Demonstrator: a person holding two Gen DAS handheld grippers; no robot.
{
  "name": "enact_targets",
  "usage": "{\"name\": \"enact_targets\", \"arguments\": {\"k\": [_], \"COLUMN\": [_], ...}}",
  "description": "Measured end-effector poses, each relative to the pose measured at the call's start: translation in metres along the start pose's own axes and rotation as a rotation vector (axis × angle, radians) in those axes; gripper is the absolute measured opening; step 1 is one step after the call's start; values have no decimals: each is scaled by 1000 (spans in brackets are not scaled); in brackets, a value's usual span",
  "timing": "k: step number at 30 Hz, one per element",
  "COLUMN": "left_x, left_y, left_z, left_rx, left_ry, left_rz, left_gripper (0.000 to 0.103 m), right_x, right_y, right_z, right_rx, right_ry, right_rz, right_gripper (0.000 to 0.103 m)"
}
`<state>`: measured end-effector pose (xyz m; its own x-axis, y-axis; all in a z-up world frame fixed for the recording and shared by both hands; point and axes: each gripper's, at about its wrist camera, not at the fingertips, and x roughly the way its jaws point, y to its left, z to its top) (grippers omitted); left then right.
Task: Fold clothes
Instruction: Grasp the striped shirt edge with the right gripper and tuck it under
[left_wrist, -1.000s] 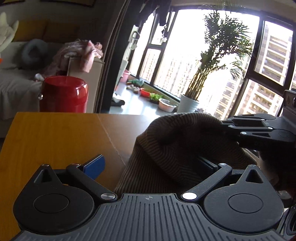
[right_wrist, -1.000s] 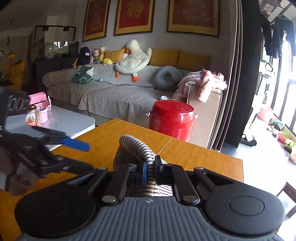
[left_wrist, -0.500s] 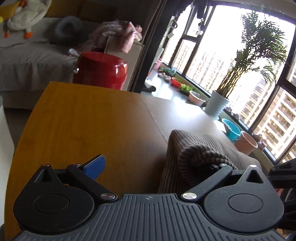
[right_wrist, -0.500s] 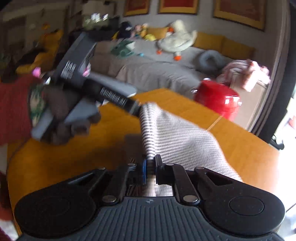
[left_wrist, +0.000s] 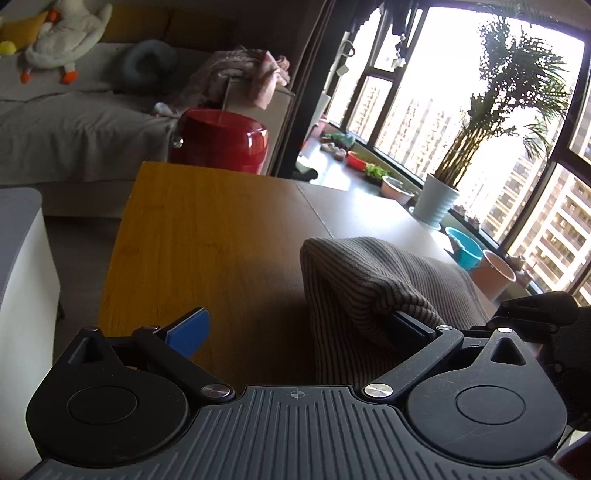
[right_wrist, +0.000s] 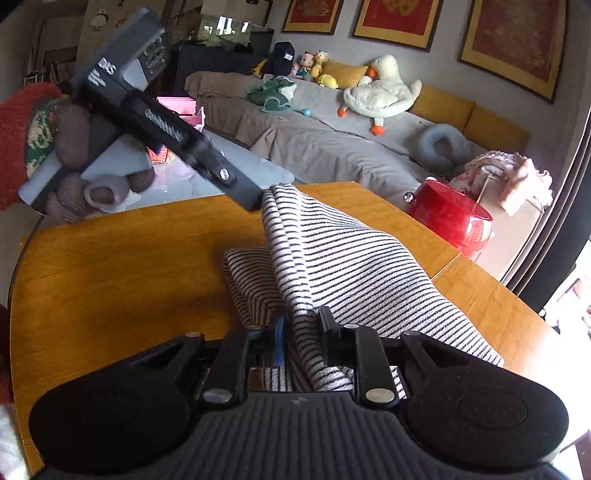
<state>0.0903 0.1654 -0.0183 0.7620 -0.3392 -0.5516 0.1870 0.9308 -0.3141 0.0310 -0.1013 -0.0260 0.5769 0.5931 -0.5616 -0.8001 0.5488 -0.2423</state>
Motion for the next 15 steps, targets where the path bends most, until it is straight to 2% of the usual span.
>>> {"name": "enact_targets", "arguments": {"k": [5,8,11,15], "left_x": [-27,-18,6,41], "left_y": [0,-18,-40,-49], "left_z": [12,17,8,-22], "left_rx": [-122,-119,-56,-33], "left_ry": [-89,-99,-36,112], "left_rz": [-78,-137,-170,-125], "left_gripper": [103,103,103,96], "right_x": [-8,-10,-17,-44], "right_y": [5,6,-2,-39], "right_z": [-4,-4,-3,2], "right_rx": [11,36,79,241], "right_ry": [-6,-7,0,-13], "right_rz": [-10,-10,15,129], "right_gripper": [22,24,25,34]}}
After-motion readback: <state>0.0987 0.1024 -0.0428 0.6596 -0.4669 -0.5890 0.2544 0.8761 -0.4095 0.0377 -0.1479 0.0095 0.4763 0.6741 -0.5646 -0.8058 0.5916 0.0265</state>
